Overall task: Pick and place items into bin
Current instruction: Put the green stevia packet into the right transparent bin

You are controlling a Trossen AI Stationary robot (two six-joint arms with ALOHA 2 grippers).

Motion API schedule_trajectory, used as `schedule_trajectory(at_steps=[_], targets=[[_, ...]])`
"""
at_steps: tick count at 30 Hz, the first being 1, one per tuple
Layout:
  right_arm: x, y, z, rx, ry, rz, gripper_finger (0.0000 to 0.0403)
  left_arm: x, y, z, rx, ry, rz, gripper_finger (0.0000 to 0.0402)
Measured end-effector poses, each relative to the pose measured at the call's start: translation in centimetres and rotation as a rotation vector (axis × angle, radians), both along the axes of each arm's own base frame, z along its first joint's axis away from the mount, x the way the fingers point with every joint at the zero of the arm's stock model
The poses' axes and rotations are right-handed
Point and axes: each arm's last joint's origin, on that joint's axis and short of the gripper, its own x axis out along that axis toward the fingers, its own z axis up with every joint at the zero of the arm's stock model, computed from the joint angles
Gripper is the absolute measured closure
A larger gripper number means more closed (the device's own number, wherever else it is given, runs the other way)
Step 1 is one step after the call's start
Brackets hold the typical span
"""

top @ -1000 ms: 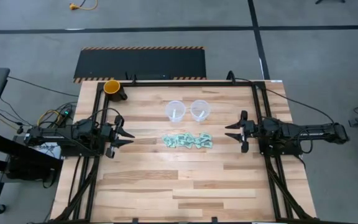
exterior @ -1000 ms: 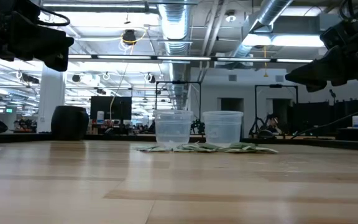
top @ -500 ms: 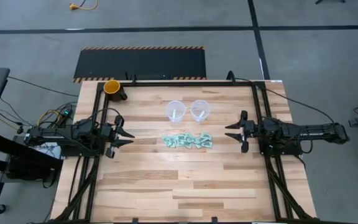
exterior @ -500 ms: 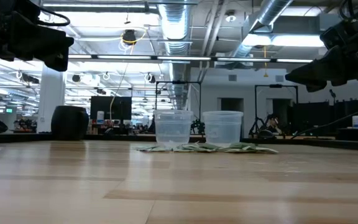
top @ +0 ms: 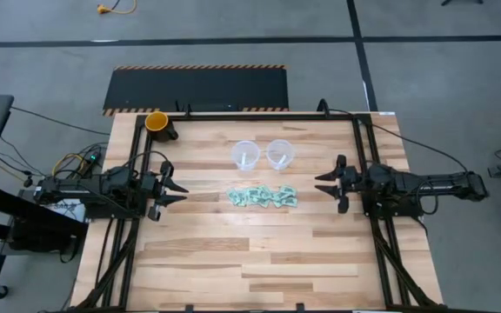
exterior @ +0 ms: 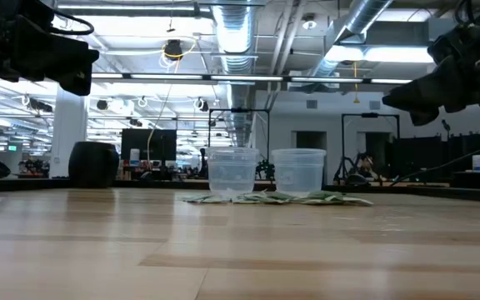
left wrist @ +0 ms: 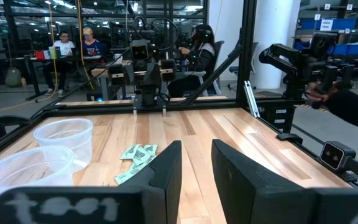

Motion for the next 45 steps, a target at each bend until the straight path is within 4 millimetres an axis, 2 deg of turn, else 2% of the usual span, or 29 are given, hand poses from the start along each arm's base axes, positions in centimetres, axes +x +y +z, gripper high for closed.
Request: schedule_trajectory(at_steps=[4, 15, 19, 24, 33, 45], targets=[[0.0, 0.0, 0.4, 0.078, -0.043, -0.014, 0.0274, 0.0, 0.0, 0.0, 0.0, 0.0, 0.0, 0.0324], [-0.1, -0.3, 2.9, 0.059, -0.296, -0.033, 0.0275, 0.0, 0.0, 0.0, 0.0, 0.0, 0.0, 0.0324], [0.3, -0.5, 2.7, 0.027, -0.244, -0.057, 0.0274, 0.0, 0.0, 0.0, 0.0, 0.0, 0.0, 0.0324], [1.5, -0.7, 0.8, 0.061, -0.065, -0.088, 0.0281, 0.0, 0.0, 0.0, 0.0, 0.0, 0.0, 0.0324], [2.7, -0.8, -1.9, -0.036, 0.196, -0.07, 0.0286, 0.0, 0.0, 0.0, 0.0, 0.0, 0.0, 0.0324], [4.6, -0.8, -3.2, -0.031, 0.355, -0.042, 0.0284, 0.0, 0.0, 0.0, 0.0, 0.0, 0.0, 0.0324]])
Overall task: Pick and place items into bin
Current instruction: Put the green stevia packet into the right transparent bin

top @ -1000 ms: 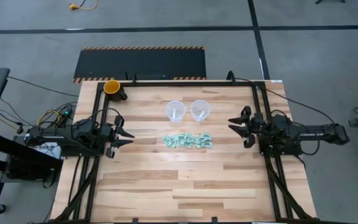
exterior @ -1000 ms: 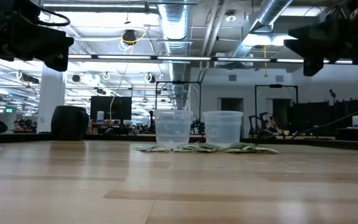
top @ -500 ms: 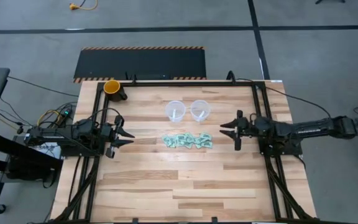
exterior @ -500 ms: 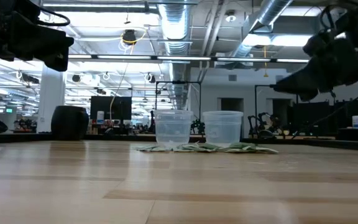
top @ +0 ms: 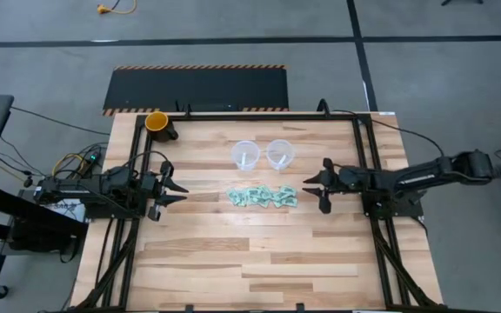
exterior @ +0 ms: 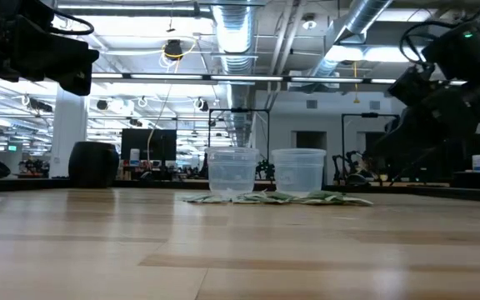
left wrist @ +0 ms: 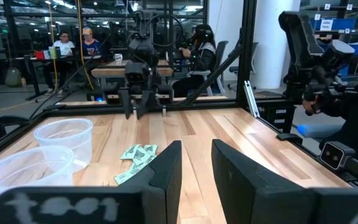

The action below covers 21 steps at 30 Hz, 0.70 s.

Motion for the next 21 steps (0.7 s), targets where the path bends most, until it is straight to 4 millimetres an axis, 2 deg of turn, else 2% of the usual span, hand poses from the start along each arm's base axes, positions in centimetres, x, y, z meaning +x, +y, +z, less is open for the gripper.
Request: schedule_trajectory(at_steps=[10, 21], targets=[[3.2, 0.5, 0.1, 0.045, 0.103, 0.065, 0.0284, 0.0, 0.0, 0.0, 0.0, 0.0, 0.0, 0.0324], [4.9, 2.1, -0.4, 0.077, 0.234, 0.124, 0.026, 0.0, 0.0, 0.0, 0.0, 0.0, 0.0, 0.0324]])
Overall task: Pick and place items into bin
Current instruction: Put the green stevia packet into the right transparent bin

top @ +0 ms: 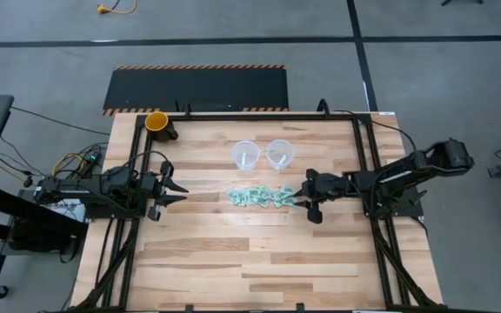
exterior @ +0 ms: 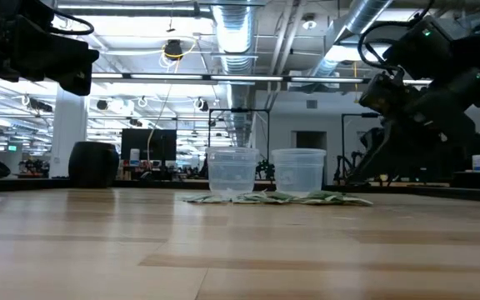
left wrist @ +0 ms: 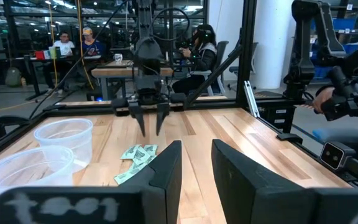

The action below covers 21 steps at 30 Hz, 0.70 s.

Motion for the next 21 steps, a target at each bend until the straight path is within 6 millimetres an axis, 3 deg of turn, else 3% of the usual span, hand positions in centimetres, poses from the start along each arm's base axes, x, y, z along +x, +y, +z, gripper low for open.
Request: schedule_trajectory(at_steps=[12, 21], targets=[[0.9, 1.1, -1.6, 0.018, 0.093, -0.045, 0.0215, 0.0, 0.0, 0.0, 0.0, -0.001, 0.0, 0.0324], [1.3, 1.0, -2.7, -0.036, 0.122, -0.103, 0.0218, 0.0, 0.0, 0.0, 0.0, 0.0, 0.0, 0.0324]])
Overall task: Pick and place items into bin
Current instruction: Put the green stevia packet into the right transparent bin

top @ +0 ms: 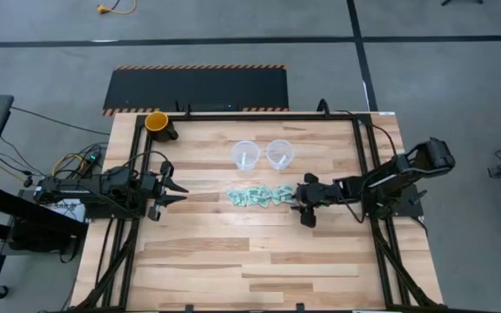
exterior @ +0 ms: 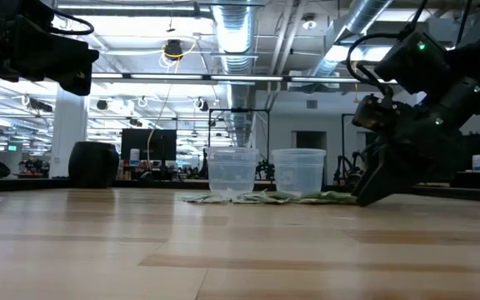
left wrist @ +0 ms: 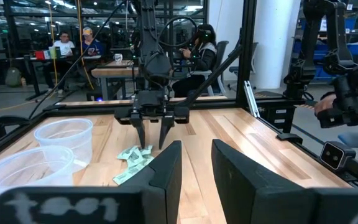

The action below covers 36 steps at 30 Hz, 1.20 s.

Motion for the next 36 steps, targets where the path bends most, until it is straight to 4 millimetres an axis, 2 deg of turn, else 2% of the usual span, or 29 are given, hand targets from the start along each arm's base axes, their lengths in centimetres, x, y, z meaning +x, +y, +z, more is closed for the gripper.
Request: schedule_trajectory(at_steps=[4, 15, 21, 28, 36], targets=[[-0.1, 0.0, 0.0, 0.018, 0.002, -0.022, 0.0239, 0.0, 0.0, 0.0, 0.0, 0.0, 0.001, 0.0324], [-0.1, 1.2, 0.1, 0.082, -0.015, -0.011, 0.0333, 0.0, 0.0, 0.0, 0.0, -0.001, 0.0, 0.0324], [0.0, 1.9, 0.3, 0.135, -0.025, 0.019, 0.0366, 0.0, 0.0, 0.0, 0.0, 0.0, 0.0, 0.0324], [2.1, 2.6, 2.1, 0.172, -0.086, 0.104, 0.0397, 0.0, 0.0, 0.0, 0.0, 0.0, 0.0, 0.0324], [5.0, 2.5, 5.1, 0.119, -0.21, 0.132, 0.0386, 0.0, 0.0, 0.0, 0.0, 0.0, 0.0, 0.0324]])
